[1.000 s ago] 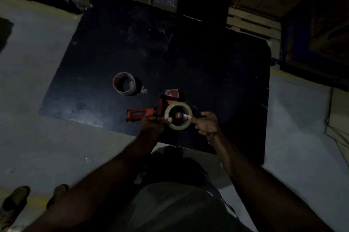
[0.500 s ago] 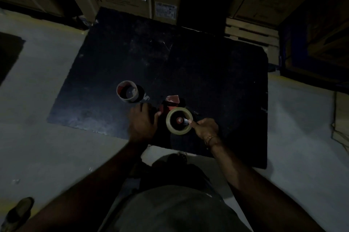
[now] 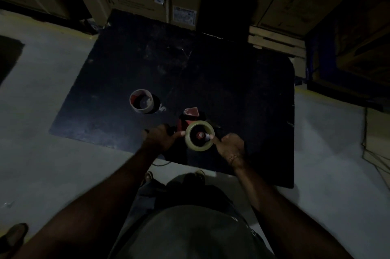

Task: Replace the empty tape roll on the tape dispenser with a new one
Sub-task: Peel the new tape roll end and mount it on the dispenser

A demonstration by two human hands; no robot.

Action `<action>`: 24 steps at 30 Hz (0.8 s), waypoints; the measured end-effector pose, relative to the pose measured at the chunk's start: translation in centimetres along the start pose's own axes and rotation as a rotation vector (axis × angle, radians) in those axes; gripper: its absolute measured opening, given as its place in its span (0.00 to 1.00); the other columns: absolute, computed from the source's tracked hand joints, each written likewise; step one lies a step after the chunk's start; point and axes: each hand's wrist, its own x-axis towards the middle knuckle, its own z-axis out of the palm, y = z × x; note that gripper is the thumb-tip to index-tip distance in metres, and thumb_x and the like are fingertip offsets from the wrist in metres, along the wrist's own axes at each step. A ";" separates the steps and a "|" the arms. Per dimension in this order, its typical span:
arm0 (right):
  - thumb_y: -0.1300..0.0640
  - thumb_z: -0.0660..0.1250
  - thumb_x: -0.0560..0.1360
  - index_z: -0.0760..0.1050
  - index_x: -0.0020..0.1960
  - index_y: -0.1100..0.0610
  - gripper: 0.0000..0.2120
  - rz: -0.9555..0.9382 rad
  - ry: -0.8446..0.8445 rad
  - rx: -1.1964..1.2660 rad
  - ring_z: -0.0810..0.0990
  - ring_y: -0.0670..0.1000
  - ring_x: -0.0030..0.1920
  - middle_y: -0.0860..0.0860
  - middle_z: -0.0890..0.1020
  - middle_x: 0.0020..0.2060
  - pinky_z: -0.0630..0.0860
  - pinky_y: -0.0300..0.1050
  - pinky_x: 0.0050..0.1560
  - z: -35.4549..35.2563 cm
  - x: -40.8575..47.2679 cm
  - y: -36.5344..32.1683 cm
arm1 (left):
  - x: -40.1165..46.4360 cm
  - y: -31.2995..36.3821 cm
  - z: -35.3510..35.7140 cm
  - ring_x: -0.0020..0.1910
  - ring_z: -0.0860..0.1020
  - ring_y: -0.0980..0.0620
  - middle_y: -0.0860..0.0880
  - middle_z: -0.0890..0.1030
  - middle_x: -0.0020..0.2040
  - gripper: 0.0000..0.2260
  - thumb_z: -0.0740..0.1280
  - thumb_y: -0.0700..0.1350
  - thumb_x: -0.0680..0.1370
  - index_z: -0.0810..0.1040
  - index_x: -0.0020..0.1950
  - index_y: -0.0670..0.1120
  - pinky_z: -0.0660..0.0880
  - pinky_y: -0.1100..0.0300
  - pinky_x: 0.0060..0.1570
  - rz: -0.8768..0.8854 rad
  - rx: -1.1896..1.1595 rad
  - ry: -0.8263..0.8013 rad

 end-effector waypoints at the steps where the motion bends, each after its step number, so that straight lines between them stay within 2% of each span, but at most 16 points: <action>1: 0.31 0.72 0.73 0.78 0.43 0.57 0.27 -0.024 0.077 0.023 0.86 0.61 0.51 0.56 0.85 0.45 0.76 0.47 0.43 -0.4 -0.4 -0.3 | -0.4 0.1 0.0 0.49 0.84 0.44 0.43 0.85 0.46 0.29 0.66 0.70 0.77 0.82 0.46 0.43 0.77 0.53 0.49 0.014 0.029 0.024; 3: 0.34 0.74 0.72 0.77 0.50 0.54 0.24 -0.112 0.246 0.079 0.84 0.60 0.53 0.55 0.83 0.51 0.82 0.52 0.48 -1.7 -1.5 -1.1 | -1.3 0.4 -0.2 0.47 0.84 0.44 0.44 0.86 0.43 0.28 0.66 0.70 0.77 0.82 0.43 0.44 0.76 0.54 0.46 0.056 0.060 0.083; 6: 0.35 0.73 0.74 0.77 0.56 0.53 0.24 -0.284 0.341 0.111 0.79 0.57 0.59 0.53 0.81 0.55 0.81 0.57 0.57 -3.7 -1.9 -2.9 | -2.3 1.2 -1.3 0.44 0.84 0.49 0.47 0.86 0.41 0.28 0.66 0.71 0.76 0.82 0.41 0.46 0.63 0.58 0.35 0.075 0.054 0.106; 8: 0.34 0.71 0.75 0.78 0.62 0.54 0.27 -0.337 0.243 0.115 0.79 0.56 0.62 0.53 0.83 0.58 0.79 0.57 0.62 -5.1 -1.3 -4.5 | -2.6 1.6 -2.3 0.44 0.83 0.50 0.48 0.86 0.41 0.28 0.66 0.72 0.75 0.82 0.42 0.45 0.63 0.57 0.36 0.083 0.019 0.087; 11: 0.31 0.69 0.75 0.78 0.70 0.52 0.33 -0.320 -0.057 0.124 0.82 0.55 0.64 0.52 0.85 0.62 0.79 0.54 0.67 -6.8 -0.5 -7.0 | -3.0 2.2 -3.8 0.43 0.81 0.51 0.49 0.85 0.40 0.26 0.67 0.71 0.75 0.80 0.40 0.48 0.70 0.56 0.43 0.111 -0.015 0.090; 13: 0.23 0.68 0.69 0.82 0.67 0.49 0.38 -0.340 -0.199 0.116 0.84 0.51 0.63 0.48 0.87 0.61 0.79 0.51 0.68 -7.5 -0.2 -8.3 | -3.1 2.5 -5.1 0.39 0.79 0.53 0.52 0.80 0.34 0.25 0.67 0.72 0.75 0.75 0.35 0.52 0.70 0.56 0.40 0.134 -0.010 0.065; 15: 0.15 0.68 0.57 0.88 0.56 0.46 0.43 -0.370 -0.273 0.160 0.87 0.44 0.57 0.43 0.89 0.55 0.82 0.47 0.63 -8.1 -0.1 -9.2 | -3.2 2.7 -6.0 0.33 0.79 0.56 0.52 0.79 0.29 0.27 0.66 0.73 0.75 0.74 0.33 0.51 0.71 0.56 0.38 0.151 -0.087 0.068; 17: 0.16 0.73 0.50 0.89 0.47 0.44 0.39 -0.376 -0.326 0.235 0.90 0.42 0.48 0.42 0.91 0.46 0.85 0.43 0.51 -8.6 -0.3 -9.7 | -3.4 3.0 -6.6 0.37 0.83 0.54 0.50 0.82 0.30 0.34 0.60 0.77 0.75 0.78 0.33 0.47 0.78 0.49 0.50 0.113 -0.229 0.092; 19: 0.21 0.78 0.51 0.89 0.43 0.45 0.33 -0.388 -0.385 0.283 0.90 0.44 0.43 0.45 0.91 0.42 0.84 0.41 0.43 -8.9 -0.5 -9.9 | -3.7 3.4 -7.3 0.41 0.84 0.54 0.50 0.83 0.30 0.42 0.52 0.81 0.73 0.79 0.32 0.44 0.76 0.45 0.61 0.049 -0.220 0.132; 20: 0.23 0.80 0.54 0.90 0.43 0.48 0.32 -0.392 -0.397 0.286 0.91 0.47 0.43 0.48 0.91 0.41 0.84 0.43 0.43 -9.0 -0.6 -9.9 | -3.8 3.7 -7.7 0.42 0.84 0.53 0.50 0.83 0.31 0.44 0.50 0.83 0.72 0.79 0.32 0.43 0.75 0.45 0.63 0.019 -0.190 0.137; 22: 0.28 0.81 0.60 0.89 0.44 0.55 0.31 -0.388 -0.383 0.271 0.91 0.54 0.46 0.52 0.91 0.41 0.86 0.53 0.49 -8.8 -0.7 -10.0 | -3.9 3.9 -8.4 0.46 0.84 0.50 0.49 0.85 0.35 0.45 0.48 0.85 0.70 0.80 0.34 0.45 0.75 0.43 0.66 -0.025 -0.173 0.113; 24: 0.30 0.80 0.63 0.88 0.45 0.58 0.31 -0.376 -0.362 0.273 0.90 0.59 0.48 0.54 0.91 0.41 0.86 0.58 0.53 -8.5 -1.0 -9.9 | -3.9 4.1 -8.8 0.49 0.84 0.47 0.49 0.86 0.38 0.44 0.48 0.84 0.70 0.81 0.35 0.46 0.74 0.43 0.67 -0.037 -0.157 0.101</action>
